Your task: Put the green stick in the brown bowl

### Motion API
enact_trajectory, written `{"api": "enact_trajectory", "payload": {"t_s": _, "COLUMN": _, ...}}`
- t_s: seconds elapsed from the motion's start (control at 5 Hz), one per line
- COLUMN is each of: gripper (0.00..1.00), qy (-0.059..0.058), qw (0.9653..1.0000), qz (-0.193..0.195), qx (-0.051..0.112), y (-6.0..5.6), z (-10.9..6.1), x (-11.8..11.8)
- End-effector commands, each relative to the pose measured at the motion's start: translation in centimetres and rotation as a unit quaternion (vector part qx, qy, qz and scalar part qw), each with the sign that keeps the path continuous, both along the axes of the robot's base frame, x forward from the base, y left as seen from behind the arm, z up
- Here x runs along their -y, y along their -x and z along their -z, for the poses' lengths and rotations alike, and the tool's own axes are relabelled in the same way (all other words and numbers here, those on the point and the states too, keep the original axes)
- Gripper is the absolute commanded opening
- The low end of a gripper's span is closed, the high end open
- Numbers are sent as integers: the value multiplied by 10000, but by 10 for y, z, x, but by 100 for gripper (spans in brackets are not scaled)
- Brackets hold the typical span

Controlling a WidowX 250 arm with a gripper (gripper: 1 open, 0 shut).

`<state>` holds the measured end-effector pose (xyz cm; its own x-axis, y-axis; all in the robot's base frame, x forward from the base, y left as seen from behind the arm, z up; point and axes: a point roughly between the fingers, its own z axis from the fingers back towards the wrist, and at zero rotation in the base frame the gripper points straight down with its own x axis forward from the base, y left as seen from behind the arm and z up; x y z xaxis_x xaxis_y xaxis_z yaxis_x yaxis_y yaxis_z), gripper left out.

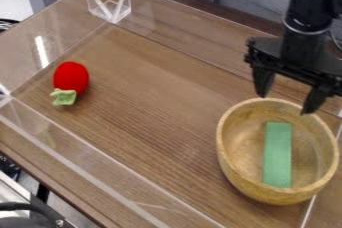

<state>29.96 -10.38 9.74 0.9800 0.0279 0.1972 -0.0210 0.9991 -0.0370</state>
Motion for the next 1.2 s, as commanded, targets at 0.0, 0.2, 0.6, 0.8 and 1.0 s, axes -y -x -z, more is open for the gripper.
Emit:
{"api": "enact_trajectory", "payload": {"t_s": 0.0, "gripper": 100, "qy": 71, "qw": 9994, "qz": -30, "qx": 339, "y": -9, "z": -31, "x": 7}}
{"api": "enact_trajectory", "payload": {"t_s": 0.2, "gripper": 100, "qy": 112, "qw": 9992, "qz": -35, "qx": 371, "y": -3, "z": -43, "x": 15}}
{"api": "enact_trajectory", "payload": {"t_s": 0.6, "gripper": 100, "qy": 192, "qw": 9987, "qz": -83, "qx": 462, "y": -5, "z": -64, "x": 8}}
{"api": "enact_trajectory", "payload": {"t_s": 0.8, "gripper": 100, "qy": 123, "qw": 9970, "qz": -532, "qx": 546, "y": -2, "z": -59, "x": -16}}
{"api": "enact_trajectory", "payload": {"t_s": 1.0, "gripper": 100, "qy": 37, "qw": 9937, "qz": -942, "qx": 607, "y": 2, "z": -52, "x": -46}}
